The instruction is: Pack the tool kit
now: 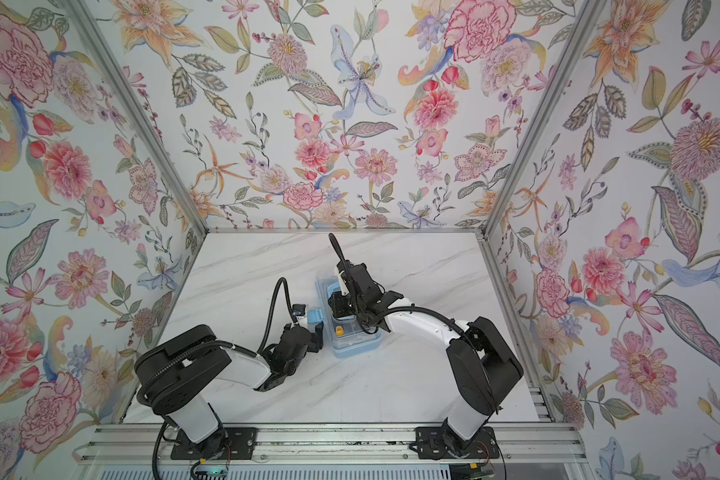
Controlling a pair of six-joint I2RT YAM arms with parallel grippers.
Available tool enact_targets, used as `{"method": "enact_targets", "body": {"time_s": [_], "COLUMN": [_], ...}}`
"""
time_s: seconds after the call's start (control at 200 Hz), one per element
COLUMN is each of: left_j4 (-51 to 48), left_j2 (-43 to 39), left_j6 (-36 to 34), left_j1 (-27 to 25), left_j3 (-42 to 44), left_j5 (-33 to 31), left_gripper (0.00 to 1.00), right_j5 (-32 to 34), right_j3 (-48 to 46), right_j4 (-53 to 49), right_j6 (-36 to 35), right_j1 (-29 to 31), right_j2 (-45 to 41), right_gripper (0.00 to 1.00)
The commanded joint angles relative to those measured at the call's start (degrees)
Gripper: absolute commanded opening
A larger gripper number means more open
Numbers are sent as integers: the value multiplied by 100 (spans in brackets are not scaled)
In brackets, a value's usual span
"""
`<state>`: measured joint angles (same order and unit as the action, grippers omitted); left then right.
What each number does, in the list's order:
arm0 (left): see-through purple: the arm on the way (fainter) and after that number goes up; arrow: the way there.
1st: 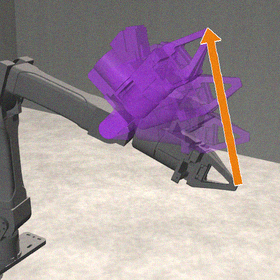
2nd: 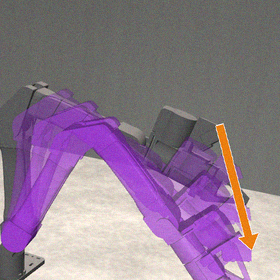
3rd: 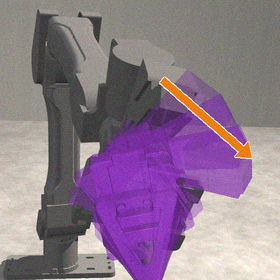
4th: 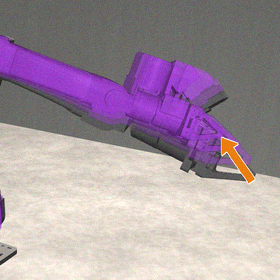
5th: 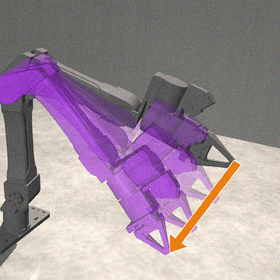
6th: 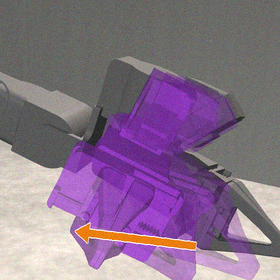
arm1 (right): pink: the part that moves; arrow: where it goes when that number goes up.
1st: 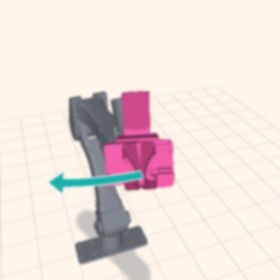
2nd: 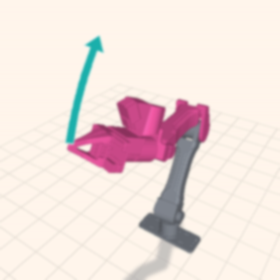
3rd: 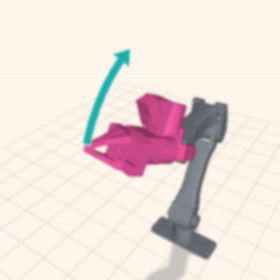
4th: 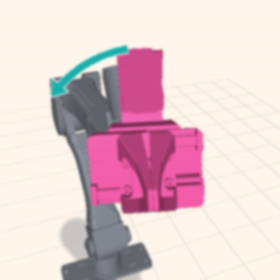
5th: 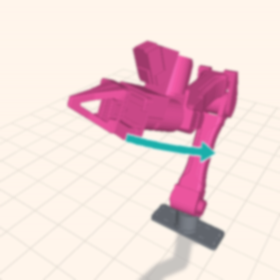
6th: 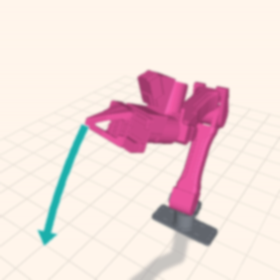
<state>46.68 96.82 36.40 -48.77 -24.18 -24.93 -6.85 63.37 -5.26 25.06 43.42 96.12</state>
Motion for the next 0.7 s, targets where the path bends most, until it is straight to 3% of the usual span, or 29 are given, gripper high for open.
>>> {"method": "enact_targets", "body": {"time_s": [0.0,0.696], "left_j4": [150,261], "left_j2": [-316,-1014], "left_j6": [-28,115], "left_j1": [-27,96], "left_j3": [202,476], "left_j5": [-274,-274], "left_gripper": [70,71], "right_j5": [-233,-220], "right_j3": [-510,-492], "right_j4": [-1764,-1751], "right_j6": [-26,-10], "right_j1": [68,158], "right_j2": [653,693], "right_gripper": [30,29]}}
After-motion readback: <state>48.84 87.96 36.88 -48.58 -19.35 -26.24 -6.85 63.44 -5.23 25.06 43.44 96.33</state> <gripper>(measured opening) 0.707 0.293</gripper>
